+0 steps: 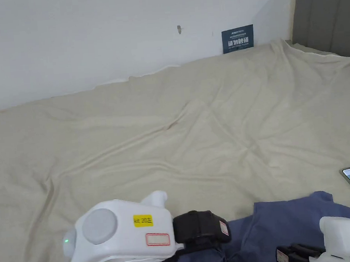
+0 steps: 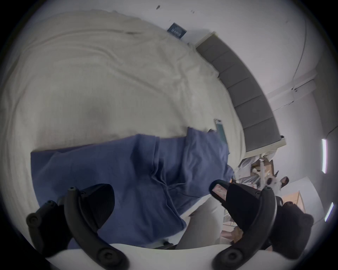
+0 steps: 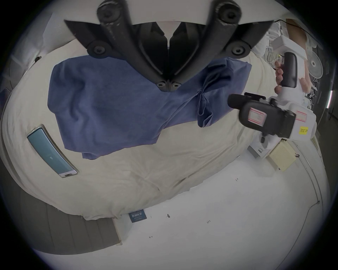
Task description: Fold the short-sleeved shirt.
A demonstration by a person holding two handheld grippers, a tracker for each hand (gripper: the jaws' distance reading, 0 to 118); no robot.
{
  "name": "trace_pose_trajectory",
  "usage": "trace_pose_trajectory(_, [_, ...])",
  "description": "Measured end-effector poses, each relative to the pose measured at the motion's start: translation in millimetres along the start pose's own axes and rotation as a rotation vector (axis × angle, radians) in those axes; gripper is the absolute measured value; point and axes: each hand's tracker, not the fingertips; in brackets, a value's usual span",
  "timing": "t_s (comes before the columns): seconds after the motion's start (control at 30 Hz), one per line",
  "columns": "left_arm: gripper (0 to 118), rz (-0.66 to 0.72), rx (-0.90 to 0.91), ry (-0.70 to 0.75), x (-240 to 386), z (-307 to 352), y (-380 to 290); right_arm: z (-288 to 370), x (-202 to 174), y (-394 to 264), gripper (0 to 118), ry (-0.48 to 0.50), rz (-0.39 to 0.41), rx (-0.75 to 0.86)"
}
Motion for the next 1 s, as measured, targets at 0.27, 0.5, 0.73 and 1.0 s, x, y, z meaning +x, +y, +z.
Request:
trace_pose_trajectory(0.27, [92, 0.039, 0.135, 0.169, -34.8, 70.3, -16.6, -1.4, -15.8, -2.0, 0, 0.019, 0.038, -0.003])
trace_pose_trajectory(0.5, [5, 0.040, 0.074, 0.192, -34.9, 28.2, -33.3, 3.0, -22.4, -4.1, 0, 0.026, 0.072, 0.006])
trace_pose_trajectory(0.73, [5, -0.009, -0.052, 0.116, 0.1, -39.7, -39.1, 7.5, -9.4, -2.7, 0, 0.008, 0.051, 0.015])
trace_pose_trajectory(1.0, [5, -0.052, -0.114, -0.020, 30.5, -67.6, -51.9, 13.0, 4.5, -4.2, 0, -0.022, 0.026, 0.015])
